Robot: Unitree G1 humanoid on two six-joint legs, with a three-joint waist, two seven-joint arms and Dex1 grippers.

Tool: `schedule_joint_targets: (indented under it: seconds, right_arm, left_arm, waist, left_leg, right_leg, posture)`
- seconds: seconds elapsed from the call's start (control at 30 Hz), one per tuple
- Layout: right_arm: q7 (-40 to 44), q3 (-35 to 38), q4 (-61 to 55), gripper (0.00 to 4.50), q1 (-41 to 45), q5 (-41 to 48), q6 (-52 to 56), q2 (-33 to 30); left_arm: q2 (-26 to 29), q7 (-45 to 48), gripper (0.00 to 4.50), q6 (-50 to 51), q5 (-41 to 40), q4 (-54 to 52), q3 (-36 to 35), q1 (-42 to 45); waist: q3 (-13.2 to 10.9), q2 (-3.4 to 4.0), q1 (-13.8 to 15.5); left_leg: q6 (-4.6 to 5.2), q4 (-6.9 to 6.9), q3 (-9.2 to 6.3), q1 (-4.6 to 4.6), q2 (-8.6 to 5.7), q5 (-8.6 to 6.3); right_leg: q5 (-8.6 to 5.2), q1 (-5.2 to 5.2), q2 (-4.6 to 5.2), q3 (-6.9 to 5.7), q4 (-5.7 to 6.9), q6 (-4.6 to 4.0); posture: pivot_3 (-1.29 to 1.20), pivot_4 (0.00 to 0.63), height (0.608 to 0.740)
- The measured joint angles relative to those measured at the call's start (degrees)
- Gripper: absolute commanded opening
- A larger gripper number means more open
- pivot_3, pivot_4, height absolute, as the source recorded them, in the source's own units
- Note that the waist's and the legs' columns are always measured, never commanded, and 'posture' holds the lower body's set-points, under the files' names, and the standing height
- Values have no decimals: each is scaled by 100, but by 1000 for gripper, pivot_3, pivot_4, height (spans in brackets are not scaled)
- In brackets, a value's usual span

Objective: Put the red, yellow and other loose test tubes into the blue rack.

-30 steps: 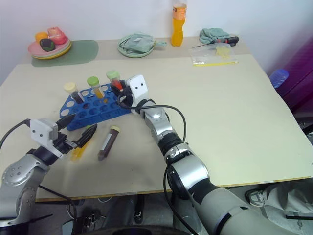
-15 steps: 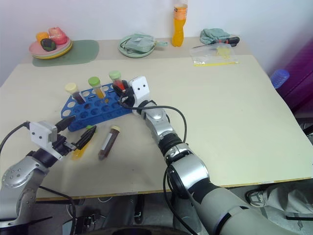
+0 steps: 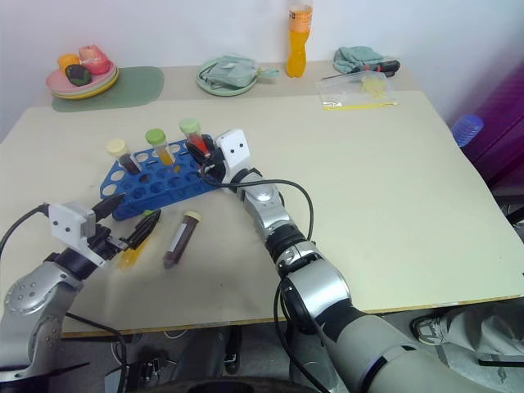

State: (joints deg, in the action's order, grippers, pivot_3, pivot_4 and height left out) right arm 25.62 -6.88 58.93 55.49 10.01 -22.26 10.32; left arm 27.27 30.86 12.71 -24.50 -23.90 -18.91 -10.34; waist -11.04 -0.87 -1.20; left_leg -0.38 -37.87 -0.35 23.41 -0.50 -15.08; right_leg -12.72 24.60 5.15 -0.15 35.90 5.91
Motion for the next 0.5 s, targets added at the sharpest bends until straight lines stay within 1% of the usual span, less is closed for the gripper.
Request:
schedule_joint_targets:
  seconds: [0.23,0.5]
  right_arm:
    - [-121,28,203,759,25,-5,-179,1]
    - [-68,32,350,759,22,17,-210,2]
  left_arm:
    - [0,-186,4500,304,-1,-247,23,226]
    - [0,-269,4500,485,-1,-360,24,214]
  waist:
    - [0,-1,9]
    - [0,-1,16]
  left_leg:
    - [0,0,0,-1,-1,0]
    - [-1,0,-1,-1,-1,1]
  right_leg:
    - [0,-2,1,0,0,0]
    - [0,-3,1,0,0,0]
  posture:
    - [0,150,740]
    - [0,150,740]
